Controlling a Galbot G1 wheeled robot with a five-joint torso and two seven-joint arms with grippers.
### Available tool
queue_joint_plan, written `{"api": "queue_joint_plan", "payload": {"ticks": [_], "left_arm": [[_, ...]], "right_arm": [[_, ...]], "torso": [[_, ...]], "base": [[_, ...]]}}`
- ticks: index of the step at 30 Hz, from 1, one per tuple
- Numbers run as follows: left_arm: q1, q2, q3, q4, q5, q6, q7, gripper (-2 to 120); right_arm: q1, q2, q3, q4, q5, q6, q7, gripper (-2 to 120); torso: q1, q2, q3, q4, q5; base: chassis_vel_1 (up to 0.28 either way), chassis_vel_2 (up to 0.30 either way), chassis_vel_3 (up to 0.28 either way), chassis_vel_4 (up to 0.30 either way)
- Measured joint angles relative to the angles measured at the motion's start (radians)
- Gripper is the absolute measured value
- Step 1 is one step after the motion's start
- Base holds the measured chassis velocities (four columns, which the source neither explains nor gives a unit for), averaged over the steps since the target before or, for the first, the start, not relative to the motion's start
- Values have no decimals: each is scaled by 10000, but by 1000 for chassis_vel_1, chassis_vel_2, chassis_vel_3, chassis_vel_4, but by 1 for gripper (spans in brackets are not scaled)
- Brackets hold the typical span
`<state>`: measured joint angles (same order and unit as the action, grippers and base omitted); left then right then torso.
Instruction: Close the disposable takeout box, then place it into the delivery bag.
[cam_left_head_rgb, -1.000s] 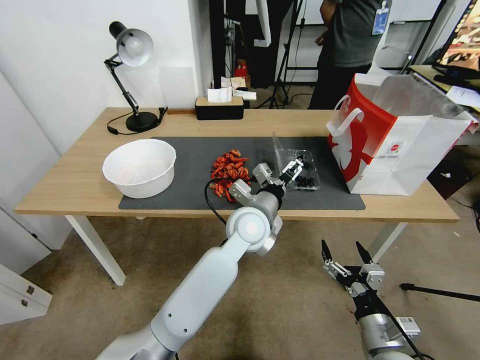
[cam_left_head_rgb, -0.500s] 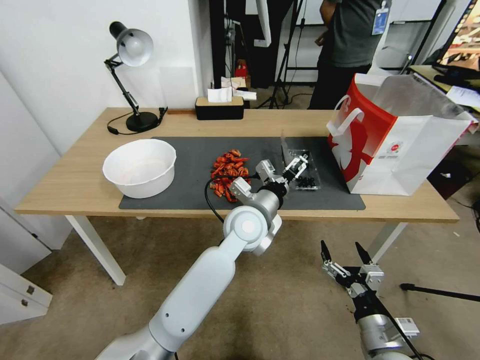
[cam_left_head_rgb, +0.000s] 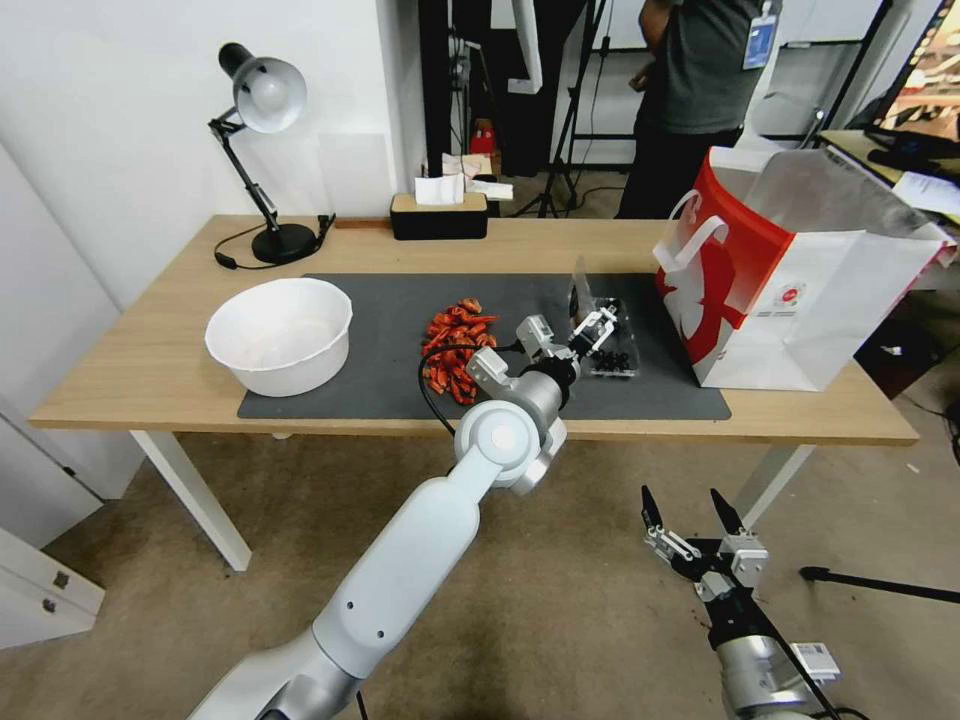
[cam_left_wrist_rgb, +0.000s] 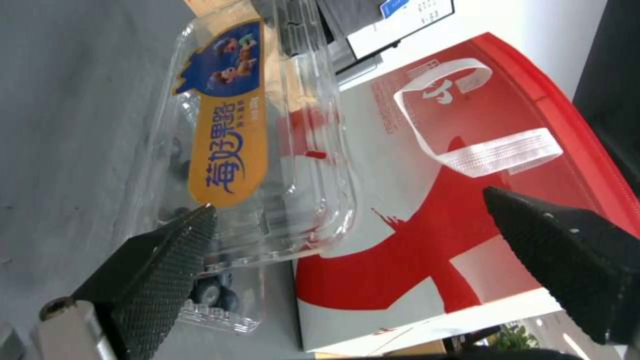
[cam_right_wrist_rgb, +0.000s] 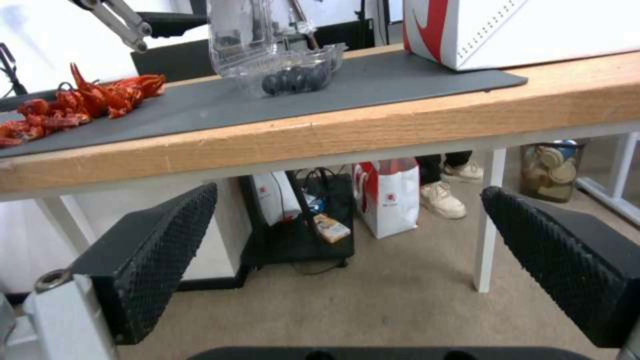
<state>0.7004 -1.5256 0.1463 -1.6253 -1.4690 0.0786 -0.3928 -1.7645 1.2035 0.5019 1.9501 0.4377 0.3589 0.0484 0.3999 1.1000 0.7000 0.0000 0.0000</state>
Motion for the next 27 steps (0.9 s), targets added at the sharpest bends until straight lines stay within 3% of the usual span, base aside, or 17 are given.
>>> {"api": "queue_joint_plan", "payload": {"ticks": [10, 20, 24, 27], "left_arm": [[-208, 60, 71, 191, -134, 490, -113, 80], [-748, -174, 385, 860, 172, 1039, -802, 40], [-844, -222, 426, 975, 235, 1117, -863, 33], [-1099, -236, 607, 1098, 323, 1310, -900, 15]], "right_arm": [[-7, -14, -39, -41, -32, 22, -26, 100], [-253, 45, 70, -44, -74, 201, -123, 100], [-285, 53, 87, -44, -76, 224, -130, 100], [-321, 89, 90, -43, -94, 250, -152, 100]], "torso": [[1, 0, 0, 0, 0], [0, 0, 0, 0, 0], [0, 0, 0, 0, 0], [0, 0, 0, 0, 0]], "base": [[0, 0, 0, 0], [0, 0, 0, 0], [0, 0, 0, 0], [0, 0, 0, 0]]}}
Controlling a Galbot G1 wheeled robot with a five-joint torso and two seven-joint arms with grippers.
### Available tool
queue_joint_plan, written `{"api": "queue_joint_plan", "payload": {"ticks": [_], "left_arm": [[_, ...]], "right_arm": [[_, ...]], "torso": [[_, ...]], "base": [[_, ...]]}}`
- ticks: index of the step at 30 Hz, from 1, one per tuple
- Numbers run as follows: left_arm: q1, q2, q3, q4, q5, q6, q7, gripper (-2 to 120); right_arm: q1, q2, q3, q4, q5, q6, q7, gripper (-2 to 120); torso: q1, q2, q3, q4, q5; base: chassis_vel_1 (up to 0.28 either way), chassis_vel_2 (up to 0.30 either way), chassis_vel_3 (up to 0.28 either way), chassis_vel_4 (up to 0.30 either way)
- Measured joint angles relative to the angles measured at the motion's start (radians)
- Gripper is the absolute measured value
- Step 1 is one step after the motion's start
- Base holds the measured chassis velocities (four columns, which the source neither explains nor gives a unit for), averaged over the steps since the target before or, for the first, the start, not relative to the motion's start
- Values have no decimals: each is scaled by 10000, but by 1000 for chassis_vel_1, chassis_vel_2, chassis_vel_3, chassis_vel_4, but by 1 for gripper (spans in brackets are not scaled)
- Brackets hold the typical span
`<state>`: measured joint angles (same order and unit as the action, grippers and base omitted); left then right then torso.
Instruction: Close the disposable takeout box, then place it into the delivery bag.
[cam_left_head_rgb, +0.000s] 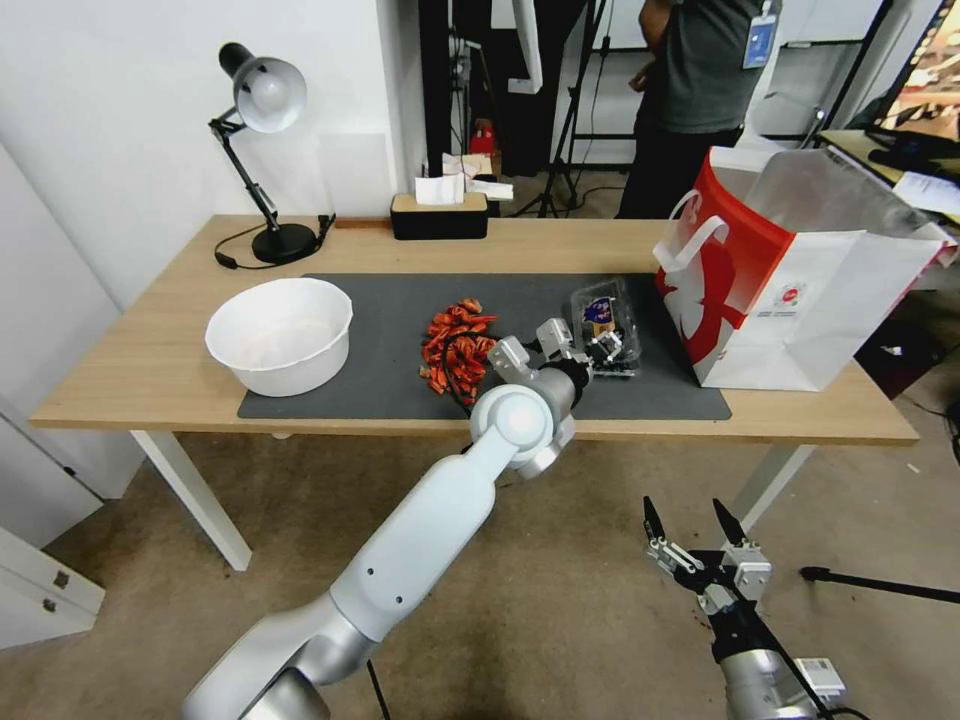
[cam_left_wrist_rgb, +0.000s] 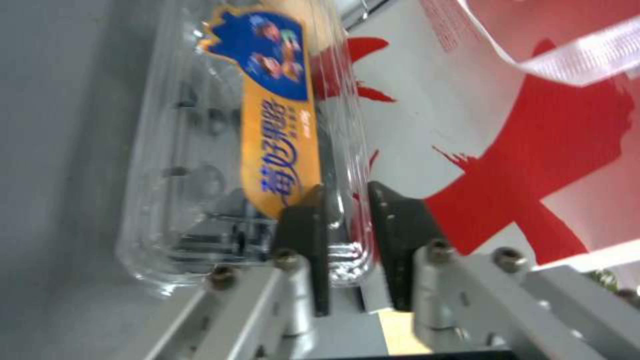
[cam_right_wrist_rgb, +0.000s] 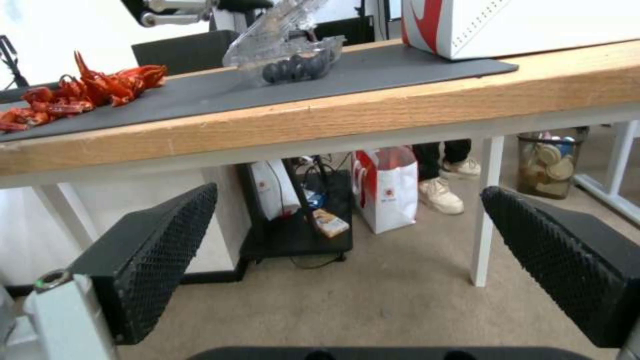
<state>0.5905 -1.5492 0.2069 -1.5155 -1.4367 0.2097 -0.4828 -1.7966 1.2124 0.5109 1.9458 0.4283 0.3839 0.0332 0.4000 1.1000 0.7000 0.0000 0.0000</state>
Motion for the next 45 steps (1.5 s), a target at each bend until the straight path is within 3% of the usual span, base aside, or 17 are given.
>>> {"api": "queue_joint_plan", "payload": {"ticks": [6, 11, 21, 28, 38, 45], "left_arm": [[-263, -5, 81, 156, 209, 278, -326, 0], [-477, -70, 217, 438, 551, 501, -616, 0], [-693, -89, 662, 872, 1581, 766, -547, 0], [-759, -79, 741, 995, 1742, 856, -530, 0], [-861, 83, 770, 1081, 1743, 860, -512, 0], [-814, 143, 759, 1075, 1725, 833, -509, 0]], "right_arm": [[-26, 64, -3, 69, -16, 4, -15, 100], [-45, 91, -14, 183, -36, 4, -25, 100], [-44, 66, 35, 726, 159, -118, -37, 100], [-62, -82, 170, 1531, 557, -498, -1, 100], [357, -904, 1455, 2696, 2480, -1563, 252, 100], [873, -1600, 1981, 3296, 5732, -2447, 900, 100]], "torso": [[0, 0, 0, 0, 0], [0, 0, 0, 0, 0], [0, 0, 0, 0, 0], [0, 1, -1, 0, -1], [1, 0, 0, 0, 0], [0, 0, -1, 0, 0]], "base": [[0, 0, 0, 0], [0, 0, 0, 0], [0, 0, 0, 0], [0, 0, 0, 0], [0, 0, 0, 0], [0, 0, 0, 0]]}}
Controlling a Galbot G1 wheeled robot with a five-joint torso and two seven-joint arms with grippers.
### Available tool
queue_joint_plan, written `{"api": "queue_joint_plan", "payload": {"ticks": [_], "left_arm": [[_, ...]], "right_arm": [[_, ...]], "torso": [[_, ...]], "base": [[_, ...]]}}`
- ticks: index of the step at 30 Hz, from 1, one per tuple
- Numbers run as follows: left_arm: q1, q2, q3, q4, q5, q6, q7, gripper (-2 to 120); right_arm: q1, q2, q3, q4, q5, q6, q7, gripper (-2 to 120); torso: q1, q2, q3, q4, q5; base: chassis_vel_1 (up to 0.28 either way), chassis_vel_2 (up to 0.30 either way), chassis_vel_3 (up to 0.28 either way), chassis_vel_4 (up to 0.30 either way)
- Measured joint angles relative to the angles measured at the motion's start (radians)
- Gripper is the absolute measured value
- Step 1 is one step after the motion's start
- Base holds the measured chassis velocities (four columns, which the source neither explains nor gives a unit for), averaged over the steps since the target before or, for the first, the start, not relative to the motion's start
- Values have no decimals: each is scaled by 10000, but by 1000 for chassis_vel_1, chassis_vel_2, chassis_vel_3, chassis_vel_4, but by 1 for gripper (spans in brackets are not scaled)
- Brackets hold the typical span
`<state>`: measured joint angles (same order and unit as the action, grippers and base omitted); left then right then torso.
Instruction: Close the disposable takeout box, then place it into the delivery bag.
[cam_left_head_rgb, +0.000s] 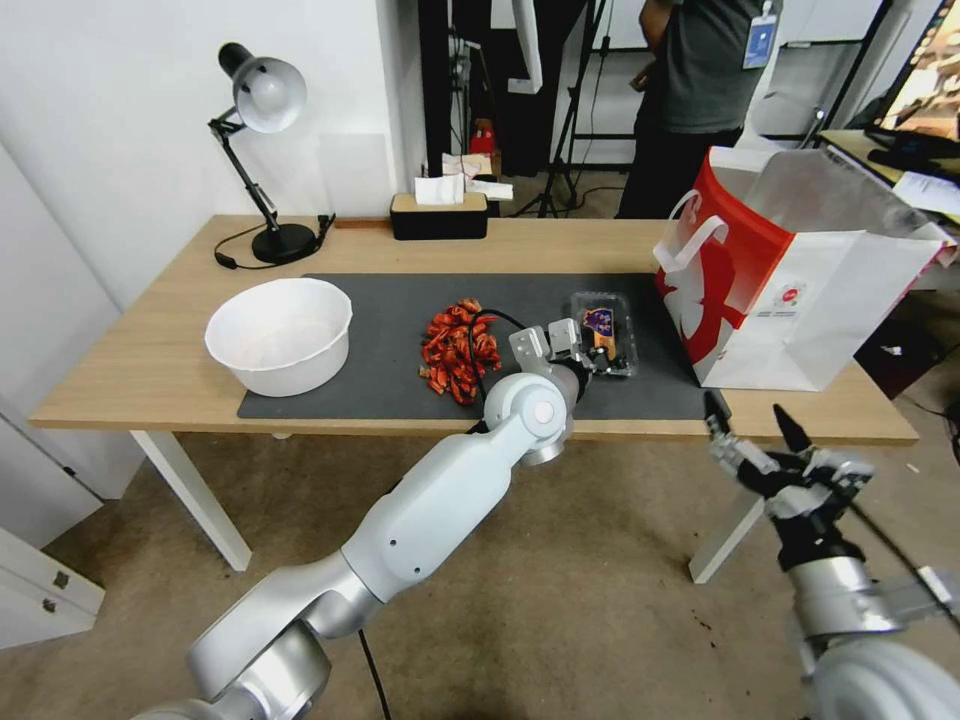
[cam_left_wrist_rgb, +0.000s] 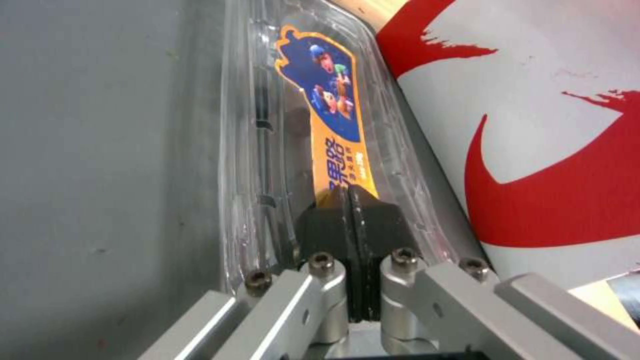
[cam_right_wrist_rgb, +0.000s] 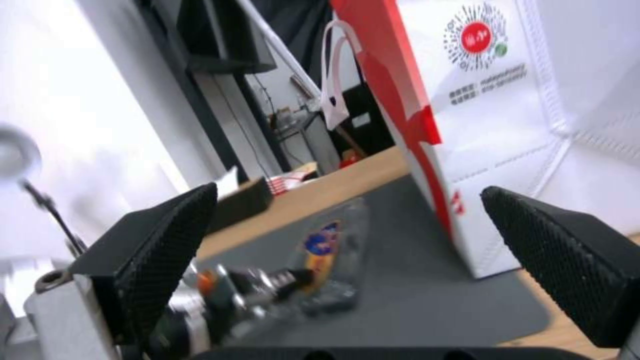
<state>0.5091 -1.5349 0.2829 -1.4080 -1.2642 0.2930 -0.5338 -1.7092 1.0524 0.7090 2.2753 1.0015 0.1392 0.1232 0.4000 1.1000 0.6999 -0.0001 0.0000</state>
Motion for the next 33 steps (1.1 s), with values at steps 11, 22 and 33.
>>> {"api": "queue_joint_plan", "payload": {"ticks": [11, 22, 33], "left_arm": [[49, 32, 47, -63, -14, -24, -23, 0], [28, -4, 93, -2, -21, -50, -28, 0], [190, -23, -52, -9, 13, -60, -23, 0]], "right_arm": [[2579, -1384, -1022, -386, 3915, -902, 1672, 100], [6171, -2141, -3120, -2006, 5805, -2329, 2959, 100], [9026, -1809, -5164, -3918, 5731, -2829, 4115, 100]], "torso": [[1, 0, 1, 5, 0], [2, -1, 1, 0, 1], [3, -1, 1, -2, -2]], "base": [[0, 0, 0, 0], [0, 0, 0, 0], [0, 0, 0, 0]]}}
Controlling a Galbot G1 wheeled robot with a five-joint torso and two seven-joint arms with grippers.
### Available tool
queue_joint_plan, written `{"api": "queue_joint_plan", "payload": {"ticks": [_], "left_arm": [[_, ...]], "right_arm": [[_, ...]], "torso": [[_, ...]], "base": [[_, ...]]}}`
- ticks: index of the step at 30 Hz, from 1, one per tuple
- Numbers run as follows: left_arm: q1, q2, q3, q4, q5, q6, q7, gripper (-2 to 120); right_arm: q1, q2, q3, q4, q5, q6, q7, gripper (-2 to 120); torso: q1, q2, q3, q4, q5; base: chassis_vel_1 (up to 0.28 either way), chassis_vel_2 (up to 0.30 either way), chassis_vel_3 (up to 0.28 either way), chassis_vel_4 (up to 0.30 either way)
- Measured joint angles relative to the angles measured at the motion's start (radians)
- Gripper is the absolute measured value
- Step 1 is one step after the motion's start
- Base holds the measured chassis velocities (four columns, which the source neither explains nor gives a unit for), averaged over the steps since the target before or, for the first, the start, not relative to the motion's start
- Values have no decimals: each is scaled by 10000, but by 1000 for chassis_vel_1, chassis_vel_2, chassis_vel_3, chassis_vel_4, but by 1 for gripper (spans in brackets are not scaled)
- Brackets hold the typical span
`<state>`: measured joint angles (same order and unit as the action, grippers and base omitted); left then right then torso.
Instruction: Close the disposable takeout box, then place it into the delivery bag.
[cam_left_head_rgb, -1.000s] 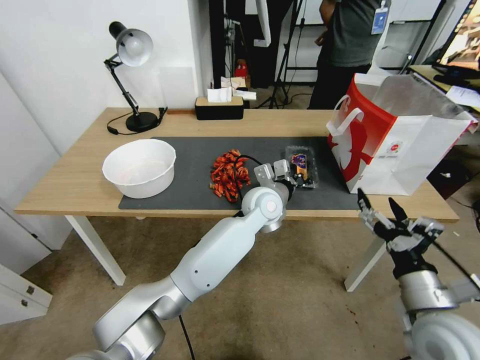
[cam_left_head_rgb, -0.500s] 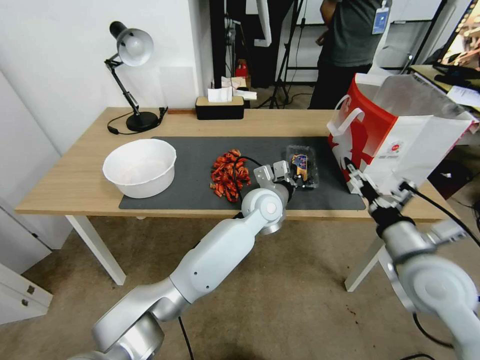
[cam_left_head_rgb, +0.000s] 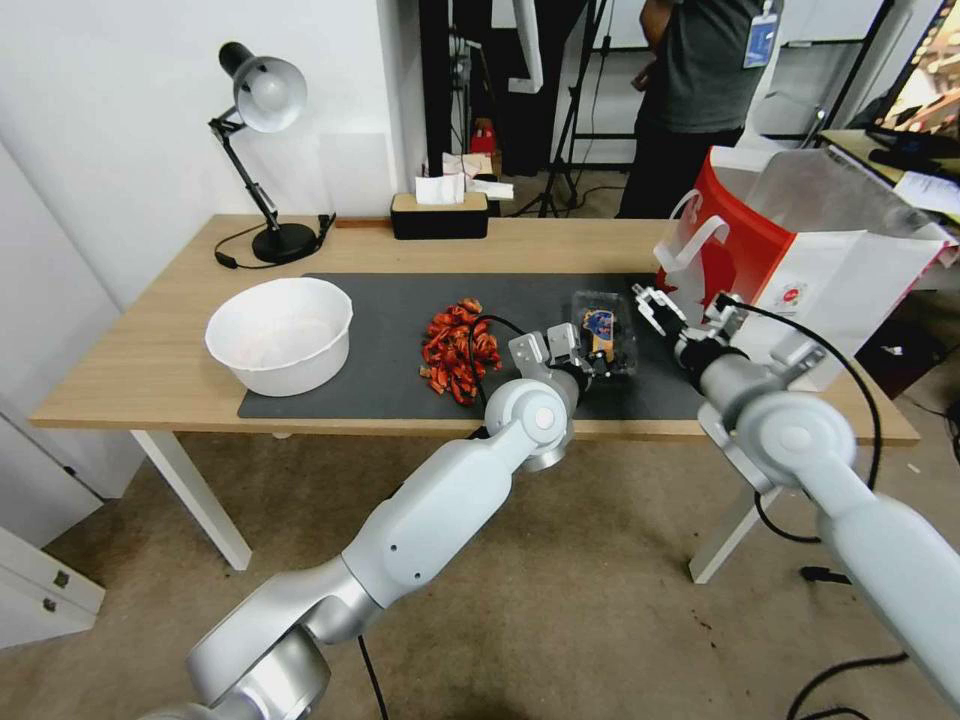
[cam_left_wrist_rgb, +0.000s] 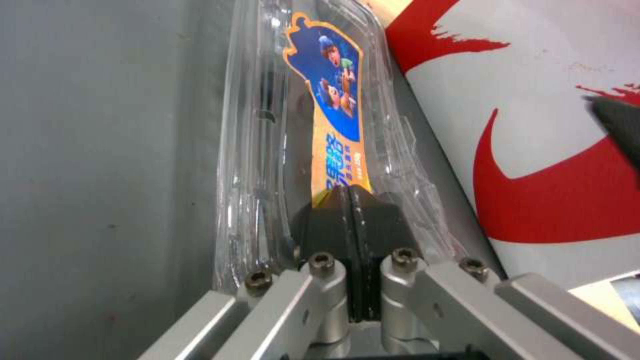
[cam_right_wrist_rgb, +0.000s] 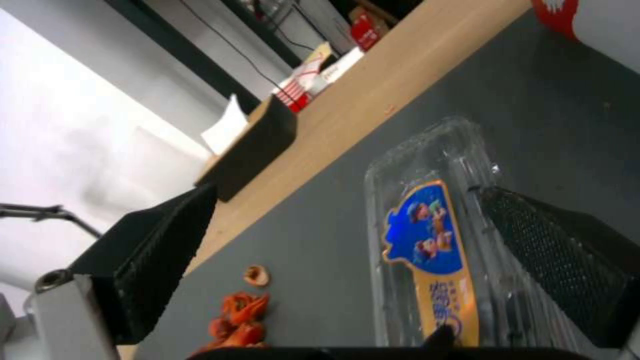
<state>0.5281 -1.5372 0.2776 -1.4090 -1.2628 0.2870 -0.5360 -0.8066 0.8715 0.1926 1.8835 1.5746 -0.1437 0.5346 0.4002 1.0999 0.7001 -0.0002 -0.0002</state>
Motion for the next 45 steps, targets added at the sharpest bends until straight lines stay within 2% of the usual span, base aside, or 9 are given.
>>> {"api": "queue_joint_plan", "payload": {"ticks": [10, 14, 24, 35, 45], "left_arm": [[83, 104, 71, -78, 50, -8, 35, 0], [85, 77, 84, -83, 65, -17, 34, 0], [30, 63, 127, -82, 67, -21, 20, 0], [-17, 86, 191, -68, 66, -27, 3, 0], [-50, 94, 217, -56, 53, -39, -1, 0]], "right_arm": [[737, 186, -517, -459, -362, -525, 765, 100], [904, 37, -658, -553, -889, -952, 1144, 100], [1143, -197, -757, -550, -925, -1655, 1626, 100], [1700, -260, -1147, -779, -467, -2702, 2128, 100], [2502, -78, -1610, -1499, 475, -3764, 2208, 100]], "torso": [[-3, 1, -2, 3, -1], [-2, 0, -2, 4, 2], [-2, 1, -1, 2, 3], [-3, 1, -1, 3, 1], [-2, 1, 0, 2, 1]], "base": [[0, 0, 0, 0], [0, 0, 0, 0], [0, 0, 0, 0], [0, 0, 0, 0], [0, 0, 0, 0]]}}
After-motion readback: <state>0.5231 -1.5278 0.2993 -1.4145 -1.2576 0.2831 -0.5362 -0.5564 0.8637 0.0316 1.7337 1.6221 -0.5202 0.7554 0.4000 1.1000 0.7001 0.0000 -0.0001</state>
